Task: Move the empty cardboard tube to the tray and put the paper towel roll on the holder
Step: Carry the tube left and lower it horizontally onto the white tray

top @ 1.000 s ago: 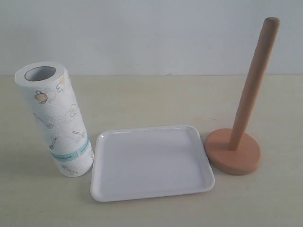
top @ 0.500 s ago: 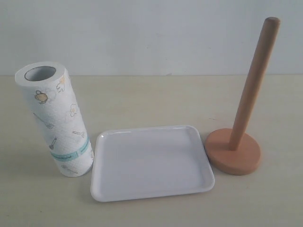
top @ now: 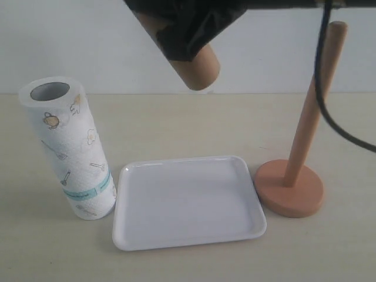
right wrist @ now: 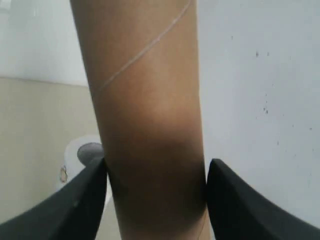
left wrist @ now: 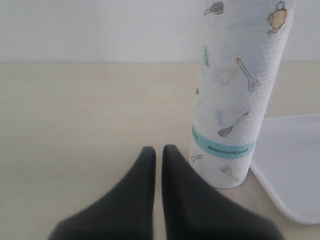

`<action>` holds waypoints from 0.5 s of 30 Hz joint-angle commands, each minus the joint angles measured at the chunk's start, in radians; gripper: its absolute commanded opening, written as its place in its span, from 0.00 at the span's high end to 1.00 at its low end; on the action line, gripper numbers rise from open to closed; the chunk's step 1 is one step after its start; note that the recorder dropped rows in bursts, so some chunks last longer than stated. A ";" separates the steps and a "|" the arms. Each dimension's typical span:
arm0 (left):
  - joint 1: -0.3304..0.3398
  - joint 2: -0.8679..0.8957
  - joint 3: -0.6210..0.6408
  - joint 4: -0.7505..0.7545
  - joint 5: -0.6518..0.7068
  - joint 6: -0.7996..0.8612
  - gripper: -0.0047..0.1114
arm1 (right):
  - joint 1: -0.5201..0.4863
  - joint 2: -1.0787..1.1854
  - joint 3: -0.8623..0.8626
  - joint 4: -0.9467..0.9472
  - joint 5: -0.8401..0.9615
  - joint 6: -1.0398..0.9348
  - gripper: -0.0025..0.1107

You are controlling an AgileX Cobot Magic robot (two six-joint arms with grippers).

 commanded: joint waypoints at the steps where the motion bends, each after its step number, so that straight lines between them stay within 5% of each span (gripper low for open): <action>1: 0.005 -0.003 0.003 -0.009 -0.003 0.001 0.92 | 0.001 0.042 0.006 0.004 0.122 0.071 0.98; 9: 0.005 -0.003 0.003 -0.009 -0.003 0.001 0.92 | 0.001 0.042 0.006 0.004 0.158 0.596 0.98; 15: 0.005 -0.003 0.003 -0.009 -0.003 0.001 0.92 | -0.001 0.063 0.023 0.004 0.117 0.735 0.98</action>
